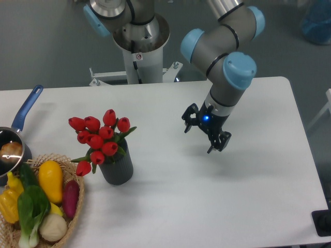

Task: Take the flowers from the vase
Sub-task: 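Move the open gripper toward the red tulip stems above the vase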

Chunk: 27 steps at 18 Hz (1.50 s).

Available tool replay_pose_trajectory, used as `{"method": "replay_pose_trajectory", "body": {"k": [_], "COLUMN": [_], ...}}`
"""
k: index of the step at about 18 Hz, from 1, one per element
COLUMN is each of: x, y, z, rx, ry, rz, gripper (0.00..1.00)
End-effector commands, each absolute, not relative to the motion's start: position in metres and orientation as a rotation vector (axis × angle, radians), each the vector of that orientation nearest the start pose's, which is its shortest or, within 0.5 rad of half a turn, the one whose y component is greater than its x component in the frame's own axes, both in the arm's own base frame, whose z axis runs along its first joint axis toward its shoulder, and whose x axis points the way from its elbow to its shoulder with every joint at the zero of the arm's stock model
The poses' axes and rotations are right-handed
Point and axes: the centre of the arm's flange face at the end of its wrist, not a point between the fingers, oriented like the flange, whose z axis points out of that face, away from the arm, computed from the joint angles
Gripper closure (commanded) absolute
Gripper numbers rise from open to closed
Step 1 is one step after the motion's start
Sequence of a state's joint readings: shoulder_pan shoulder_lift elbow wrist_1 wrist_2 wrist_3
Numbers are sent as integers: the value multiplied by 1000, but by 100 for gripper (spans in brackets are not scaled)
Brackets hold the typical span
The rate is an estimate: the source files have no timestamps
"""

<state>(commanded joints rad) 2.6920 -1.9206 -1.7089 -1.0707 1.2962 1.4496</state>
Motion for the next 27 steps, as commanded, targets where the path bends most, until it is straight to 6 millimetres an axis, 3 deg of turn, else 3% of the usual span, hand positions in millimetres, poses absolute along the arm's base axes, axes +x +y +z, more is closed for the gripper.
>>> {"method": "replay_pose_trajectory", "body": {"k": [3,7,9,12,15,19,24,27], "x": [-452,-407,-403,-406,-389,-374,-341,-325], "y": [407,436,447,447,459,472,475,477], "z": [292,314,320,328,339,341,331,339], "rx": [-2814,-2770,-2753,-2726,-2631,-2568,-2509,-2407], "ry": [477,531,466,449,449,440,479,467], "rz": [-98,-86,-93,-89,-135,-190,-269,-331], "gripper": [0,0,0,0,0,0,0,0]}}
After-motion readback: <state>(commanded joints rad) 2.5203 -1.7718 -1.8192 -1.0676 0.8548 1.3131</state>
